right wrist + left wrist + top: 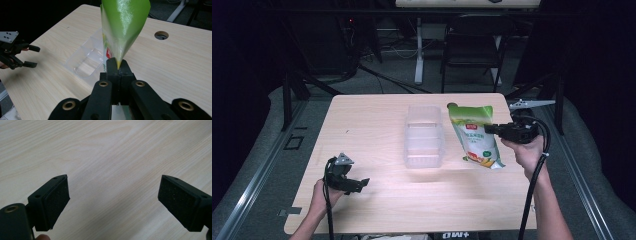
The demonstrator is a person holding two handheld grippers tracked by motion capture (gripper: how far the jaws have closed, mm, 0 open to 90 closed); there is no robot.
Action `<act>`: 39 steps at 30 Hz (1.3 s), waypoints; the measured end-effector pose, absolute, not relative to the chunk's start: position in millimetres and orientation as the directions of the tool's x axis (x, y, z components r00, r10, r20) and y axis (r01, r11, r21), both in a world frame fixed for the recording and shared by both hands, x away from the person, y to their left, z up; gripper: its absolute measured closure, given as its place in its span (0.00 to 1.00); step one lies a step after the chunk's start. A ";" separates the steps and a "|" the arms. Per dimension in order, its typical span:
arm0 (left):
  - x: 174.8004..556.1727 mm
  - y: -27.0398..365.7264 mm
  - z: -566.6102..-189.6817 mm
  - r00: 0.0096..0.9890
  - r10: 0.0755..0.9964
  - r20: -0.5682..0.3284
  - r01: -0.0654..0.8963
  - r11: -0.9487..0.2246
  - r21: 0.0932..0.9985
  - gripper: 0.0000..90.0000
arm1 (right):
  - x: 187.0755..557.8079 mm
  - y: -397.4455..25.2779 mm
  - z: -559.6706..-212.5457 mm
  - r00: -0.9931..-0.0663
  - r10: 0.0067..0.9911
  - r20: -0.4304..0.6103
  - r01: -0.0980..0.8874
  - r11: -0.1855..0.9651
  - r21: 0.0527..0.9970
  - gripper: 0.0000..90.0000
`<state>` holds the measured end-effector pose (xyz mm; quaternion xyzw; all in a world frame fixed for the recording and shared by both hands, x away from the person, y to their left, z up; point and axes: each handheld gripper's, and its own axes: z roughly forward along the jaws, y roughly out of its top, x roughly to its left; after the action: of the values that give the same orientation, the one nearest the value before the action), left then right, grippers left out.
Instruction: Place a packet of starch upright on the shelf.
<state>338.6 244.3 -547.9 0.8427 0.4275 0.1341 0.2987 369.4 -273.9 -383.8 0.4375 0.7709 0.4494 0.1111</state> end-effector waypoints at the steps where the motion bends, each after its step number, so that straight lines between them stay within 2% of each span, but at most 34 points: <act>1: 338.6 244.3 -548.0 0.599 0.800 -0.030 0.640 -0.456 0.618 0.11 | 370.0 -273.6 -382.4 -0.591 0.776 0.218 0.571 0.213 0.793 1.00; 22: 338.6 244.3 -548.0 0.598 0.801 -0.032 0.640 -0.454 0.620 0.11 | 385.0 -262.6 -353.6 -0.615 0.766 0.186 0.544 0.241 0.804 1.00; 39: 339.0 244.3 -548.3 0.601 0.799 -0.033 0.640 -0.456 0.618 0.11 | 397.1 -237.5 -327.1 -0.658 0.737 0.156 0.495 0.267 0.826 1.00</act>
<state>339.0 244.3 -548.3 0.8429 0.4267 0.1321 0.3000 397.1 -237.5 -327.1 0.3923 0.7852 0.4609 0.1308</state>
